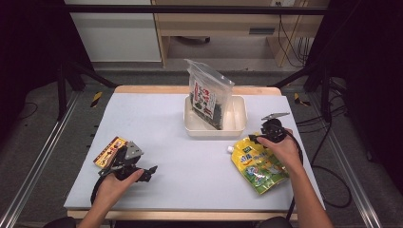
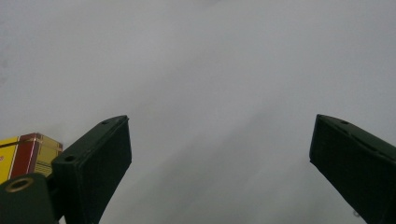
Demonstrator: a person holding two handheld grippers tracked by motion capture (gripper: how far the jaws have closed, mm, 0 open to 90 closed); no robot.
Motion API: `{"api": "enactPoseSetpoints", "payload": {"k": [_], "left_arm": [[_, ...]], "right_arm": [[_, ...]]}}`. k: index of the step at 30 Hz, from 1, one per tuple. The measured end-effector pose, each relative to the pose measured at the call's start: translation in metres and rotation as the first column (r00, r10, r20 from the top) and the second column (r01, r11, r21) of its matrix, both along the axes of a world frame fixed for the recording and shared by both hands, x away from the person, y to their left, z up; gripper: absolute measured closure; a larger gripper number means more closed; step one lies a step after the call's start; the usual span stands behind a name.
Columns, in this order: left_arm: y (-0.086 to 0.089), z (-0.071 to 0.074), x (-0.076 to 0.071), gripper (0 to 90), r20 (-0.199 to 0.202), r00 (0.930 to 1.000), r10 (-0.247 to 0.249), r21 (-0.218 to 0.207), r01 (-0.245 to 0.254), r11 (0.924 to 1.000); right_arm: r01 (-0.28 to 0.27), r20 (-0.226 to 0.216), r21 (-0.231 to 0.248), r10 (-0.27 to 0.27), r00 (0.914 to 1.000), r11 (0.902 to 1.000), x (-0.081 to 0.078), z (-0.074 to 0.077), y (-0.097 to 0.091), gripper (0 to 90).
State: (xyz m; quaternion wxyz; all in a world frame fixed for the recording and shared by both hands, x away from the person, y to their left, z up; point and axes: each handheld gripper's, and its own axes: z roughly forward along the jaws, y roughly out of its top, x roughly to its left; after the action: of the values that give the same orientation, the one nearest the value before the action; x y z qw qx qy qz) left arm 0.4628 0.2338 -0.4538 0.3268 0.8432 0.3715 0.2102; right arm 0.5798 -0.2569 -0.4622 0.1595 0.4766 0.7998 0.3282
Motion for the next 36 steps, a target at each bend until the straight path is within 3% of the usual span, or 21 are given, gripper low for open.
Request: {"api": "enactPoseSetpoints", "payload": {"k": [8, 13, 21, 29, 36], "left_arm": [[0.000, 0.000, 0.000, 5.5, -0.003, 1.0000, -0.003, 0.001, 0.003, 1.0000], [0.000, 0.000, 0.000, 5.5, -0.001, 1.0000, -0.003, 0.002, 0.003, 1.0000], [0.000, 0.000, 0.000, 5.5, -0.003, 1.0000, -0.005, 0.003, 0.005, 1.0000], [0.000, 0.000, 0.000, 5.6, -0.001, 1.0000, -0.001, 0.006, 0.001, 1.0000], [0.001, 0.001, 0.000, 5.7, -0.001, 1.0000, -0.003, 0.013, 0.003, 0.9999]], "right_arm": [[-0.011, -0.041, 0.014, 0.012, 0.9991, 0.9998, 0.003, -0.006, 0.001, 31.6], [-0.034, -0.049, 0.016, 0.035, 0.9982, 0.9993, 0.001, -0.006, 0.001, 37.9], [-0.064, -0.011, -0.011, 0.064, 0.9979, 0.9979, -0.007, -0.001, 0.001, 50.5], [-0.103, 0.048, -0.100, 0.108, 0.9930, 0.9896, -0.012, 0.002, -0.002, 70.1], [-0.125, 0.048, -0.100, 0.130, 0.9904, 0.9872, -0.015, 0.005, -0.003, 86.0]]}}
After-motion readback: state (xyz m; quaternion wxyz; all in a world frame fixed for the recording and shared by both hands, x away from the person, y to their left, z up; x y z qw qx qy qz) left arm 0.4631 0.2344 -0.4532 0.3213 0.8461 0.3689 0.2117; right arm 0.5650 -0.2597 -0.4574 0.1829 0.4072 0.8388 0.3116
